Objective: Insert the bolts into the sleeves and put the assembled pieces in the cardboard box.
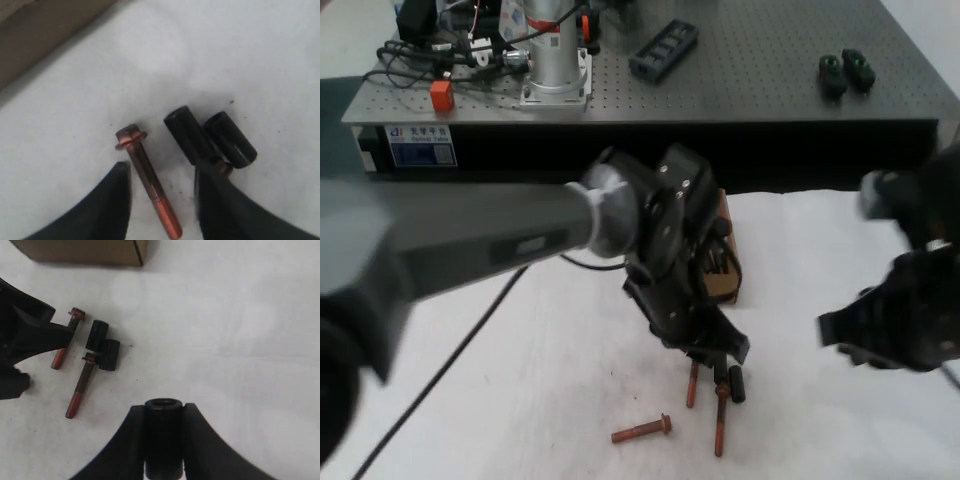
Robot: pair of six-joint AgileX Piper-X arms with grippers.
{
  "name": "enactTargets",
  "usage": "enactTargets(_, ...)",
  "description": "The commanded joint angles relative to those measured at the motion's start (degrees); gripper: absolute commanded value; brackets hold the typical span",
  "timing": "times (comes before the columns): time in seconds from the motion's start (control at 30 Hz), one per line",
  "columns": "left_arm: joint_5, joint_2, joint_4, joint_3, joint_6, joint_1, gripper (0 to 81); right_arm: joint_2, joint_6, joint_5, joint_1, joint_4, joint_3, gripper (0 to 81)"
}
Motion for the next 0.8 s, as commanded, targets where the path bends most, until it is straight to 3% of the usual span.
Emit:
enactTargets(0.0, -0.2, 0.8, 1.7, -1.5, 1.3, -0.2, 30.2, -2.5, -0.4, 0.0, -1.2, 0.8, -0.1, 0.5)
enactTargets(0.3, -1.6, 4.8, 4.4, -3.8, 0.8, -0.2, 28.9, -6.4, -2.5, 0.0, -4.7, 1.6, -0.1, 0.5)
enactTargets(0.53, -1.1, 5.0, 5.0, -3.8, 1.6, -0.2, 0.6, -6.4, -2.7, 0.0, -4.7, 1.7, -0.1, 0.5)
enactTargets(0.63, -1.1, 4.7, 5.2, -4.8, 1.4, -0.2, 0.5, -6.4, -2.7, -0.7, -4.7, 1.5, -0.1, 0.5)
enactTargets(0.77, -0.9, 0.2, 4.8, -5.4, 0.5, 0.8, 0.6, -6.4, -3.6, -7.9, -4.7, 1.0, 1.1, 0.5)
